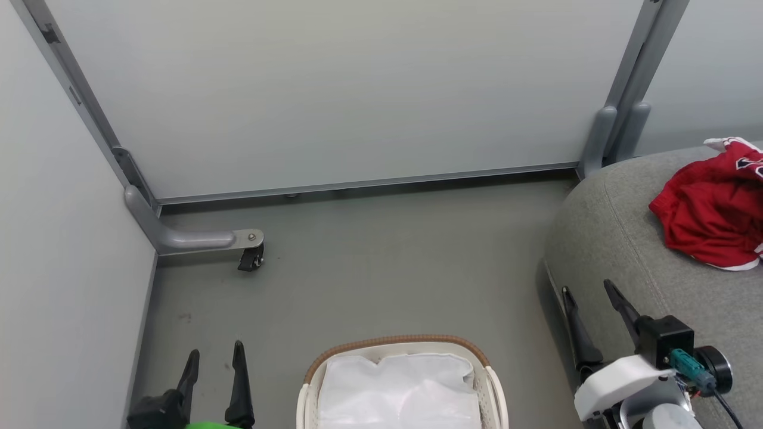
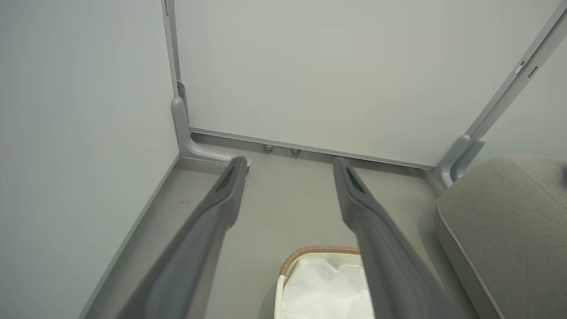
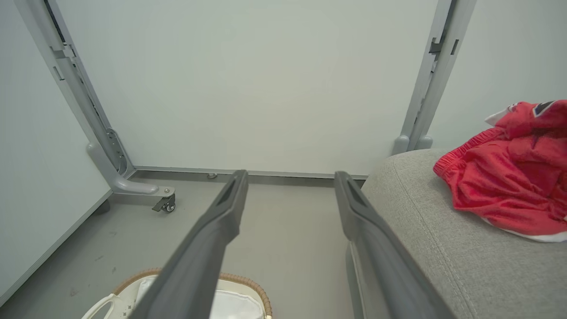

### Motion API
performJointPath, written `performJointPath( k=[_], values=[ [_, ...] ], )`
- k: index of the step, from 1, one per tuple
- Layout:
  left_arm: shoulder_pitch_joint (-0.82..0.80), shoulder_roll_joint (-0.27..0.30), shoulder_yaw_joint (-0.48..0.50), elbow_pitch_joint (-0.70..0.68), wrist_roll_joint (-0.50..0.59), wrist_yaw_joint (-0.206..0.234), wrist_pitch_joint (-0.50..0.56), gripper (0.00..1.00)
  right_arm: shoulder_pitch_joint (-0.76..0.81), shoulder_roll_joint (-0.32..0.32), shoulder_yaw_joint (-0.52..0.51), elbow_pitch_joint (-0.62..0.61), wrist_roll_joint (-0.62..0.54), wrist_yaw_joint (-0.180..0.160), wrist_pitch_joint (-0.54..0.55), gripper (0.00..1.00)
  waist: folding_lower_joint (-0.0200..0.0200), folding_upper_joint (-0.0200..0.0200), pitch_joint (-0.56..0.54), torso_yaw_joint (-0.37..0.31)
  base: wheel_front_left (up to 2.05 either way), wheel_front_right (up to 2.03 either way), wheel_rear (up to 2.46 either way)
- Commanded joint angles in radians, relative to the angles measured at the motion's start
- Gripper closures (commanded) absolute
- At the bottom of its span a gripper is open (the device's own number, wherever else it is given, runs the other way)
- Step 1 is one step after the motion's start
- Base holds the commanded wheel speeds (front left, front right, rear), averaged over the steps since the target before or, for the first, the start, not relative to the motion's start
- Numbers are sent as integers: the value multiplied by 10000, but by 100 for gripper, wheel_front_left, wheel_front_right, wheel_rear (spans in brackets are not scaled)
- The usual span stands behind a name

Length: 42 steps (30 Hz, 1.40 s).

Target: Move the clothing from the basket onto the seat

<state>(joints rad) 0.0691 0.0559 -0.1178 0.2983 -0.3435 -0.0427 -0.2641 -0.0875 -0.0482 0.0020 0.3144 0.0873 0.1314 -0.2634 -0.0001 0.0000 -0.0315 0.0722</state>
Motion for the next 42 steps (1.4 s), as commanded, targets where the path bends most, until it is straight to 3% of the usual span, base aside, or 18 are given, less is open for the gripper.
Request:
performJointPath(
  k=[1,28,29,33,42],
  values=[
    [196,-3,41,-59,104,11,-2,0,261,-45,-5,-101,158,-13,-17,0,1,0,-10,-33,0,0,0],
    [336,-54,13,-141,102,101,-3,0,643,-42,-55,-384,222,-13,-17,0,1,0,-31,-174,0,0,0],
    [296,-50,10,-159,121,76,2,100,718,-2,-54,-399,182,-2,0,100,1,0,-32,-173,0,0,0],
    [293,-58,-29,151,73,74,20,100,816,71,-59,-90,233,0,30,100,1,0,-31,-174,0,0,0],
    [29,-57,255,102,-1446,-40,469,100,656,63,-229,-104,2015,-1,515,100,1,0,-5,-213,0,0,0]
  ],
)
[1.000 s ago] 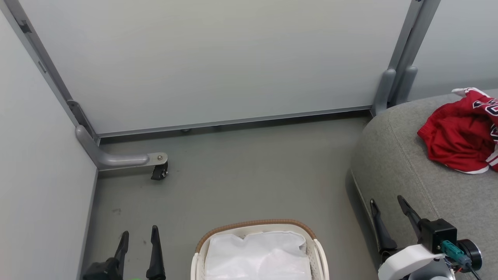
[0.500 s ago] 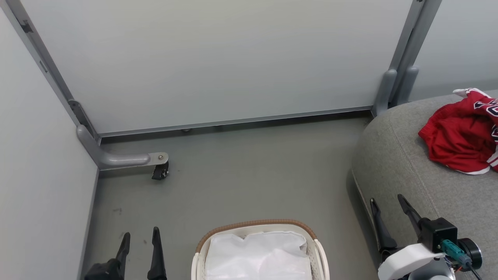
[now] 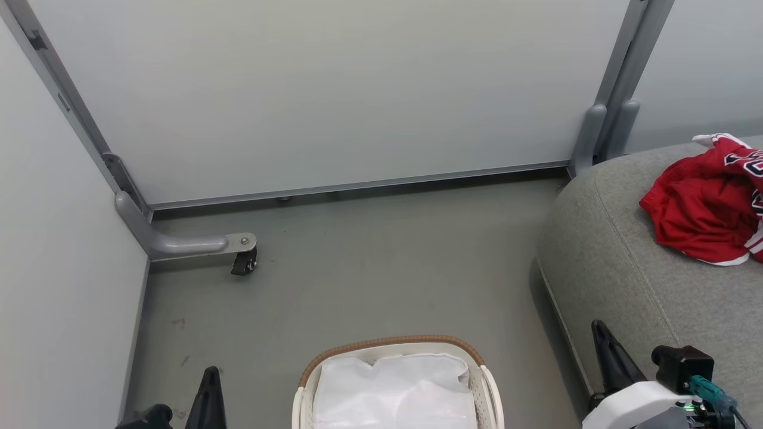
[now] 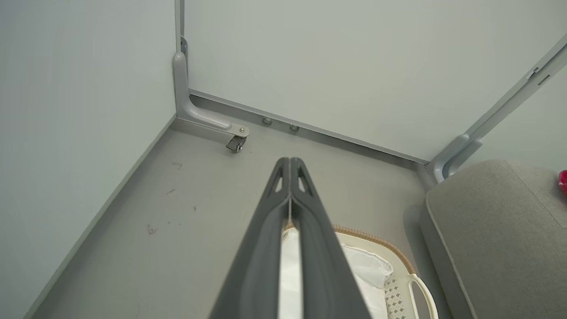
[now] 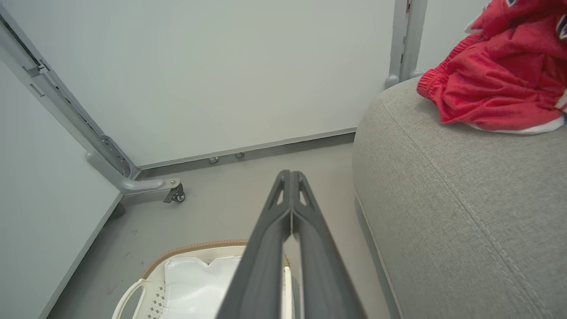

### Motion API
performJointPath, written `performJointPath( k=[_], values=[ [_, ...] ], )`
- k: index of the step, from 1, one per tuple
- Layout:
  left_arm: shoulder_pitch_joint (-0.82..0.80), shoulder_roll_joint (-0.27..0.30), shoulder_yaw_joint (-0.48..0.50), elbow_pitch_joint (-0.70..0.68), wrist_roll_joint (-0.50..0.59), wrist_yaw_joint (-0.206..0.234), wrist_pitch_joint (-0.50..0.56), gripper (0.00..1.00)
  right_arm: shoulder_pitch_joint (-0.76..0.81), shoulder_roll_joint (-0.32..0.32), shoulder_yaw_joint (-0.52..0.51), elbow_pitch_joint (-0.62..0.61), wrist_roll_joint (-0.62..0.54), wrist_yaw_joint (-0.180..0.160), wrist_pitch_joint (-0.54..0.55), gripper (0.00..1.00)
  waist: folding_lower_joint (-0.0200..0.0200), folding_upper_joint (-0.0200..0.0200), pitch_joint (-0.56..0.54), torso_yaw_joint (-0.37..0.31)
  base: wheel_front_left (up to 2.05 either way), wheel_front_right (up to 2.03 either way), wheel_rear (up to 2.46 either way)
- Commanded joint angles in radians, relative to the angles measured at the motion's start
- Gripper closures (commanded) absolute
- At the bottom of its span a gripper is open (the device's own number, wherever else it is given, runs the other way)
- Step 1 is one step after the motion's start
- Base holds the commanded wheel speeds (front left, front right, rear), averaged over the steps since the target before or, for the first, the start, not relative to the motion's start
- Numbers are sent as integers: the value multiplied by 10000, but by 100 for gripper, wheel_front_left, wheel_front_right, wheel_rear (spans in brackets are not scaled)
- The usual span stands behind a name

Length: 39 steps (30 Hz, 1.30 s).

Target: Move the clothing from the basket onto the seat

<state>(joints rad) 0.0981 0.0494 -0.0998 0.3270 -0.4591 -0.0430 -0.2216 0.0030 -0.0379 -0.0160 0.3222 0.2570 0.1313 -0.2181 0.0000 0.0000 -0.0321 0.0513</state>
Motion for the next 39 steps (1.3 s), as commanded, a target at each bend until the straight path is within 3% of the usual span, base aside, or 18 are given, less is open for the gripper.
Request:
performJointPath(
  k=[1,39],
  values=[
    [-287,8,102,-195,-434,-47,87,100,-257,-42,-56,-198,489,1,99,100,0,0,4,-7,0,0,0],
    [-1147,13,1041,-508,-5467,-439,1580,100,-675,-93,-464,-514,6424,-3,1547,100,0,0,118,-172,0,0,0]
  ],
)
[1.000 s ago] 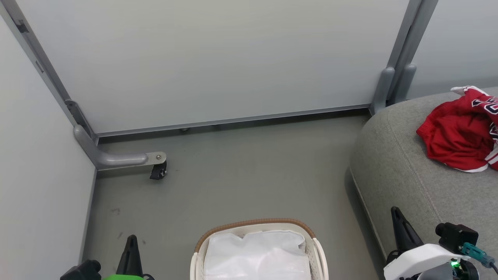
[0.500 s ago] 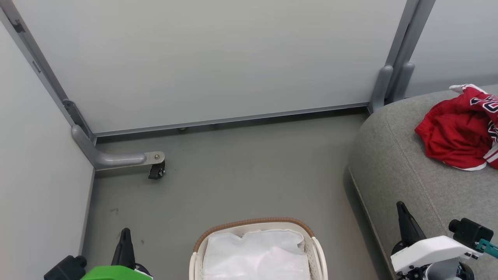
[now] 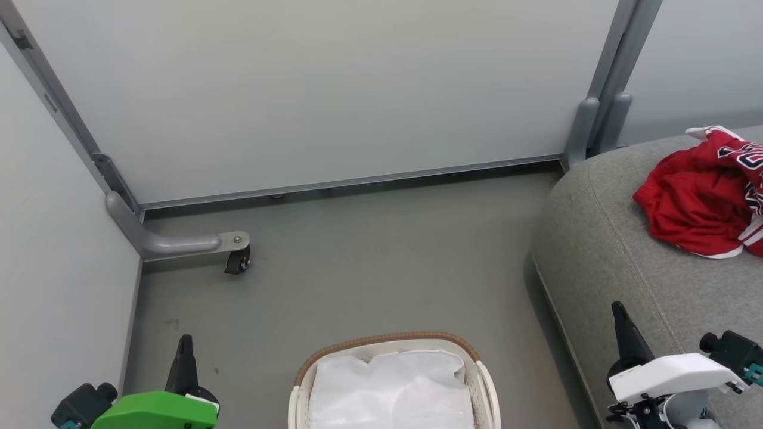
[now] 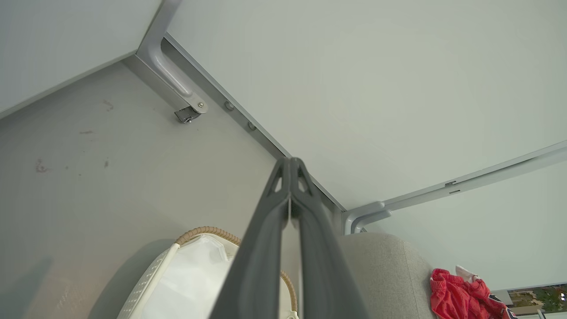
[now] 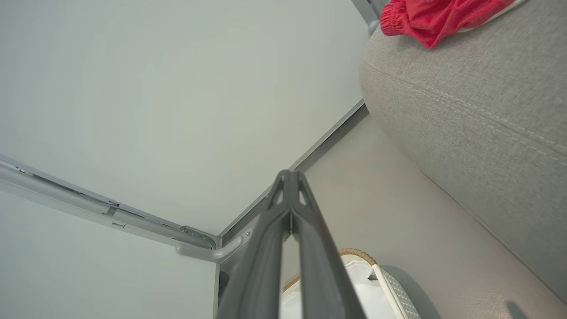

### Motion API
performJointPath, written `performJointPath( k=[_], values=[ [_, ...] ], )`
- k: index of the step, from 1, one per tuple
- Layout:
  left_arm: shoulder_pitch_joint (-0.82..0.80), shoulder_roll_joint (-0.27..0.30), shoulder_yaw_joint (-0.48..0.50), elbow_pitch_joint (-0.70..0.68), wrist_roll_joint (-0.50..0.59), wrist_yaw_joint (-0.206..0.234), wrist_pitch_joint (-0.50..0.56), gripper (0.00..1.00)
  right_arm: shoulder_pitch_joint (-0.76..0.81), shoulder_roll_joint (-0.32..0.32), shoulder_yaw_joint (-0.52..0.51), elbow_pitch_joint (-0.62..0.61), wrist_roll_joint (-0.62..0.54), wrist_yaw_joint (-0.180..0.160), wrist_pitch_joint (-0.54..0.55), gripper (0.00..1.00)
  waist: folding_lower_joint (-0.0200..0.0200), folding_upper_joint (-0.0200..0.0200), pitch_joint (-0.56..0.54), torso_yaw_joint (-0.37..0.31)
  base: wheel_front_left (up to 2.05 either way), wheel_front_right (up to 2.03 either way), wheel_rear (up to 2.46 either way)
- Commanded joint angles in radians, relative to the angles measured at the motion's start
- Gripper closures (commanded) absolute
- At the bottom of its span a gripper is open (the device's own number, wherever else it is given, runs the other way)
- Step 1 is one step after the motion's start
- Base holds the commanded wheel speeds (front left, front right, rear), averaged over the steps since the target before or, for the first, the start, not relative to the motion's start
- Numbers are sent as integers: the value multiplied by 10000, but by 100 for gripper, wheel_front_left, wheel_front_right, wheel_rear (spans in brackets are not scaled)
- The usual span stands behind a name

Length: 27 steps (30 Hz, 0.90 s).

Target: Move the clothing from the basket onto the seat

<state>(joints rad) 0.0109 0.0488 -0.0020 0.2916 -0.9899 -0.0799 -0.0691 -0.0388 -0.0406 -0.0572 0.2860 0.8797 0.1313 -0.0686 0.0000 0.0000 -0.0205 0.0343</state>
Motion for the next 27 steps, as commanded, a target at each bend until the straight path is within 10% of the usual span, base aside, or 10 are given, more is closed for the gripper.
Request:
performJointPath(
  k=[1,27],
  values=[
    [-294,18,87,-160,-281,-80,87,100,-268,-67,-63,-158,339,-3,87,100,0,0,5,-7,0,0,0],
    [-719,22,547,-294,-2732,-270,813,100,-462,-91,-277,-277,3218,-5,813,100,0,0,82,-119,0,0,0]
  ],
)
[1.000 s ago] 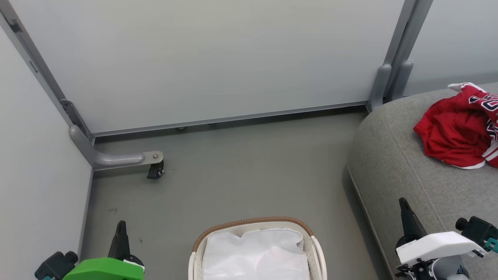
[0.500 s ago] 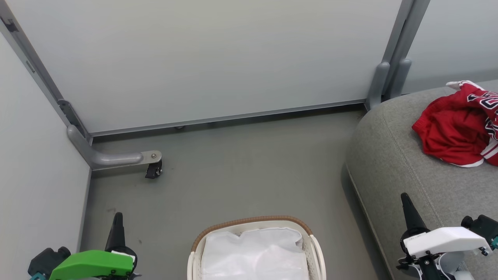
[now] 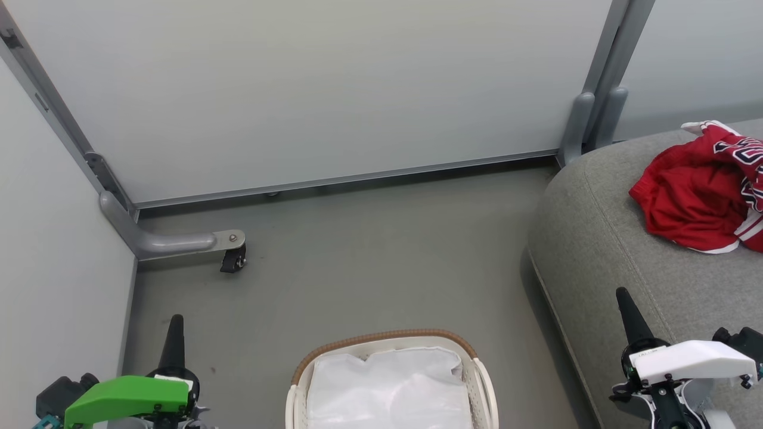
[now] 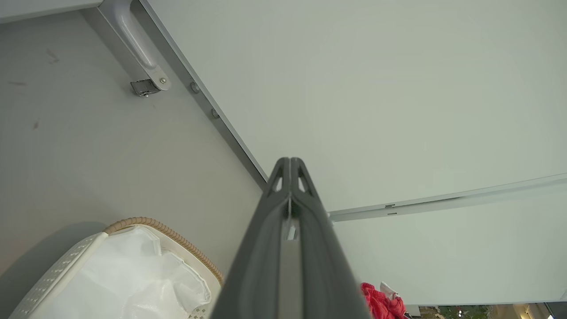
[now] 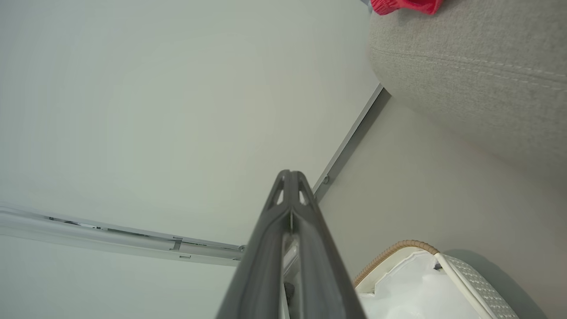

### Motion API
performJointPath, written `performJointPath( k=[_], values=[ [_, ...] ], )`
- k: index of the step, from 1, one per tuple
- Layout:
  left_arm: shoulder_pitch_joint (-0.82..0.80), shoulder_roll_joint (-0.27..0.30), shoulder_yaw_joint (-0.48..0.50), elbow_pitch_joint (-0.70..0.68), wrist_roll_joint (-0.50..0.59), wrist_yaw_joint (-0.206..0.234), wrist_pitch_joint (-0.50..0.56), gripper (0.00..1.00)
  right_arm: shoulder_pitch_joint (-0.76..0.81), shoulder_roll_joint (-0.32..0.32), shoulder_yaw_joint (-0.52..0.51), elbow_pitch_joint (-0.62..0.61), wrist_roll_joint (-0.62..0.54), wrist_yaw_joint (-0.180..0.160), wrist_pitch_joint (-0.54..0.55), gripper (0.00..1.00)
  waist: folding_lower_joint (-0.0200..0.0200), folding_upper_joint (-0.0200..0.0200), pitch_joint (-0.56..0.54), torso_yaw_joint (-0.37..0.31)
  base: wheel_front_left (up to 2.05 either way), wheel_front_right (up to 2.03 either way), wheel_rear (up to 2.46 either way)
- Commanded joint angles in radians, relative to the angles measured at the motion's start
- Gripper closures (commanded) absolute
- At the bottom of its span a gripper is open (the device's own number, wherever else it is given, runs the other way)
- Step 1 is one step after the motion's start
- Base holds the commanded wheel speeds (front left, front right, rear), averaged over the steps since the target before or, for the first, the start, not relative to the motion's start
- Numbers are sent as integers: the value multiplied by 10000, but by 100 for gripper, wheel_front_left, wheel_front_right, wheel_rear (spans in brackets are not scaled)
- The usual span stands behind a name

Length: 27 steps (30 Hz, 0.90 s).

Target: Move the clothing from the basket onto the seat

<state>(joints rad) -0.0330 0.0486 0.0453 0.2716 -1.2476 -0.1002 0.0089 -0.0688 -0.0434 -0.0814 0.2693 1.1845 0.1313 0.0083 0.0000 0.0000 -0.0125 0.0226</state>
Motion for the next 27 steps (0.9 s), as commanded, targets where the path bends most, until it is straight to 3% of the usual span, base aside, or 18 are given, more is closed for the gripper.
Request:
performJointPath(
  k=[1,27],
  values=[
    [-296,24,85,-98,-237,-67,64,100,-165,-62,-42,-114,260,-5,70,100,0,0,4,-6,0,0,0],
    [-622,27,453,-218,-2260,-233,659,100,-319,-82,-225,-209,2634,-7,666,100,0,0,85,-123,0,0,0]
  ],
)
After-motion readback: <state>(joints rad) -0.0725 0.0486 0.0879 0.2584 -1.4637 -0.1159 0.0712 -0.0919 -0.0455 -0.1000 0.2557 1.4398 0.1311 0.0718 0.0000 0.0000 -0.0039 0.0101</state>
